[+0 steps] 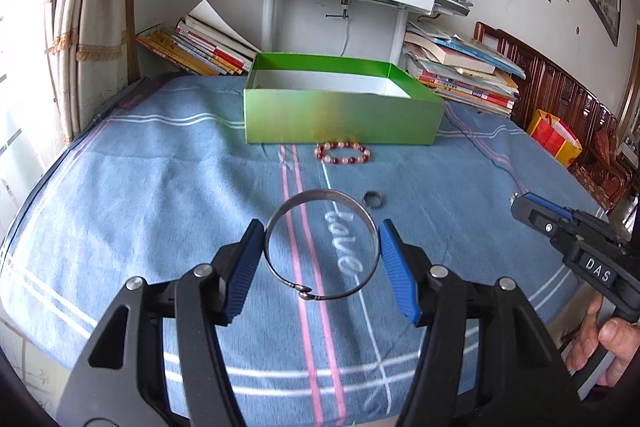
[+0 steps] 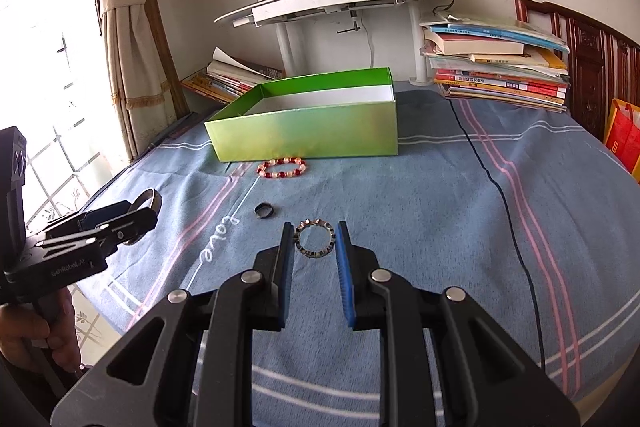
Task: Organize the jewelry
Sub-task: 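Hold the bangle and beaded ring raised above the bedspread, then carry the bangle and ring into the green box and open both tools, then withdraw both tools from the box over the remaining jewelry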
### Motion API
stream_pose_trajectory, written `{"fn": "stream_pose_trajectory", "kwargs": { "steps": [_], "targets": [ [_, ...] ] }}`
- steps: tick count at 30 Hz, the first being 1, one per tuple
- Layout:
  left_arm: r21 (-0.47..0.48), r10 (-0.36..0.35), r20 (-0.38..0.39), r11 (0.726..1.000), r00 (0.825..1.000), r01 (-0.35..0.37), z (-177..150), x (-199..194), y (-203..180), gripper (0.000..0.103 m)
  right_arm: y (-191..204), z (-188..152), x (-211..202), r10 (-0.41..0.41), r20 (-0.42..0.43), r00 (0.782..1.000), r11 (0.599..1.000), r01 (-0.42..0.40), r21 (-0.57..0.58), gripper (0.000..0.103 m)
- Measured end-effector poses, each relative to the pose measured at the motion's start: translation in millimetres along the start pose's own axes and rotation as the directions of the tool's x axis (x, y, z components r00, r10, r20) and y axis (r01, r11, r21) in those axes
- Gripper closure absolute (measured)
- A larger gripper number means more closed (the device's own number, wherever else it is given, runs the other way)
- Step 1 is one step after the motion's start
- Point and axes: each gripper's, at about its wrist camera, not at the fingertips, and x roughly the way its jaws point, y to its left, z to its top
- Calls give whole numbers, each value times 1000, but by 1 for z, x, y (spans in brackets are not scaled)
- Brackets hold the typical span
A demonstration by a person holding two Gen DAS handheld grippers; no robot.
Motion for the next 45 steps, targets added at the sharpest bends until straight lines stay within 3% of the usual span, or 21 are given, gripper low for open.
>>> {"fn": "stream_pose_trajectory", "kwargs": {
  "steps": [5,12,21,27,30,31,32,33,34,39,43,45],
  "targets": [
    [31,-4,31,1000,1000,3,38,8,-4,44,-2,27,6,11,30,999,1000,-10,-19,82],
    [68,-4,70,998,998,-1,114,39,-5,44,-9,100,41,31,70,997,997,-26,-67,82],
    [24,67,-64,998,996,-66,202,162,18,44,-34,182,154,-19,-5,1000,999,19,-51,82],
    [-17,149,-144,988,978,-153,221,229,44,44,-55,203,212,-59,-63,996,998,59,-11,82],
    [-59,189,-152,978,970,-199,222,245,59,43,-66,208,230,-69,-73,995,997,71,34,81],
    [-70,201,-144,975,969,-212,223,246,62,40,-69,209,233,-70,-70,995,996,74,46,74],
    [-79,214,-131,971,968,-226,222,244,66,27,-71,209,234,-74,-66,995,995,78,56,57],
    [-84,219,-115,970,969,-230,221,238,68,18,-72,207,230,-82,-50,995,995,84,59,49],
    [-86,217,-101,971,971,-225,220,233,69,16,-72,204,222,-93,-22,995,994,94,62,40],
    [-68,176,19,982,984,-175,203,165,58,10,-64,192,161,-69,88,994,996,64,61,31],
    [-55,126,118,991,985,-120,168,91,45,6,-45,156,77,-33,192,981,999,26,39,9],
    [-46,89,162,996,983,-83,139,53,38,4,-33,132,44,-24,222,975,1000,19,24,5]
  ]
}}
